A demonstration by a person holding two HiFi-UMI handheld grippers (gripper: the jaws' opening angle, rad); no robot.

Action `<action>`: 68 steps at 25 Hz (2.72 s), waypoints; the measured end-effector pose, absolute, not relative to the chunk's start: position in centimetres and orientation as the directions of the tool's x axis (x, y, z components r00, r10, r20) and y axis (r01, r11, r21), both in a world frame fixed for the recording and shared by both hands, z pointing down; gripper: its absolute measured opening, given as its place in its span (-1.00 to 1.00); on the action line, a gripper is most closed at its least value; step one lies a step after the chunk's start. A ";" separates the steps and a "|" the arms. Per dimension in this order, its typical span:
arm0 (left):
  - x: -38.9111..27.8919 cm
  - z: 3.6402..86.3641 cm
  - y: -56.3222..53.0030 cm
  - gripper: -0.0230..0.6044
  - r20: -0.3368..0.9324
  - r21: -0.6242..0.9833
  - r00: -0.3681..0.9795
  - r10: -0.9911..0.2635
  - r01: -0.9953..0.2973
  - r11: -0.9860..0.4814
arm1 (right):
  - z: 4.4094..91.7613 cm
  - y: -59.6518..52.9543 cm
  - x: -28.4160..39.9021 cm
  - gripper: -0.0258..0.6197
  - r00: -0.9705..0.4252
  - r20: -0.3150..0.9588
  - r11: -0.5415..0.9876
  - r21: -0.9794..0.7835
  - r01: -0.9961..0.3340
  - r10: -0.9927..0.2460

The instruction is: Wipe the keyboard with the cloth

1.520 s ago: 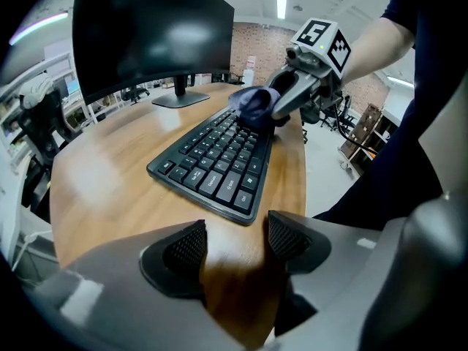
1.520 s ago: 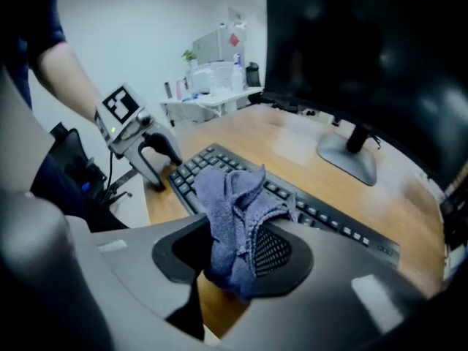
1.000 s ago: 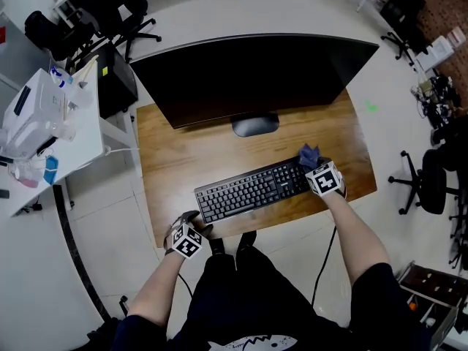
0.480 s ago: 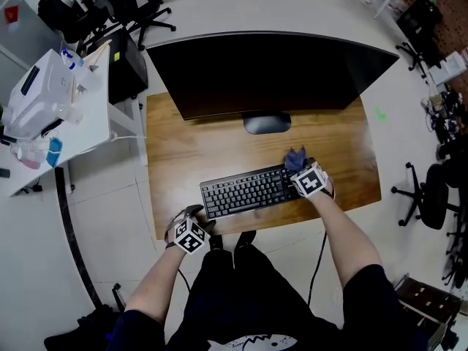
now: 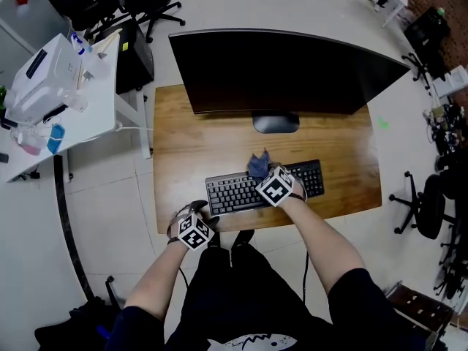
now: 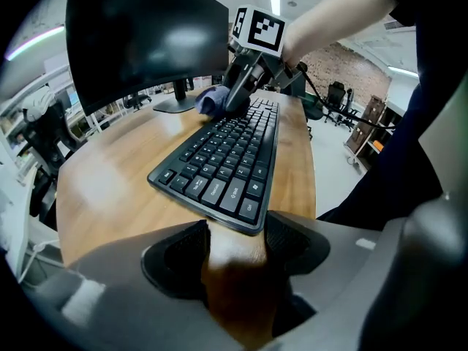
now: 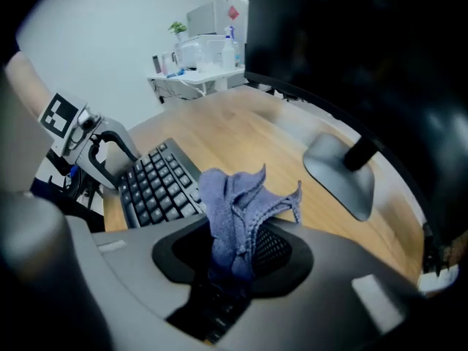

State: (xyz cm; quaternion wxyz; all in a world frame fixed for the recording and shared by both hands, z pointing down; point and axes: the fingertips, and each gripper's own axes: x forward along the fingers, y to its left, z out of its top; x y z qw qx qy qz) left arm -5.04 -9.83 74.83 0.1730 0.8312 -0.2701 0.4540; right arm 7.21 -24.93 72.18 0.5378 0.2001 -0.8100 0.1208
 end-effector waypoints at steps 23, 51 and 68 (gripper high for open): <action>-5.0 74.8 -9.7 -0.15 0.847 0.052 0.454 -0.275 -0.586 -0.809 | 68.6 -20.0 5.4 -0.49 -0.495 0.862 0.945 -0.064 -0.321 -0.110; -4.8 74.7 -9.5 -0.18 0.826 0.058 0.498 -0.262 -0.539 -0.840 | 72.2 -9.7 -0.9 -0.50 -0.402 0.915 0.983 -0.085 -0.163 0.013; -5.0 74.6 -9.6 -0.19 0.815 0.052 0.509 -0.277 -0.540 -0.840 | 72.7 -14.8 -7.4 -0.50 -0.352 0.934 0.997 0.079 0.026 -0.064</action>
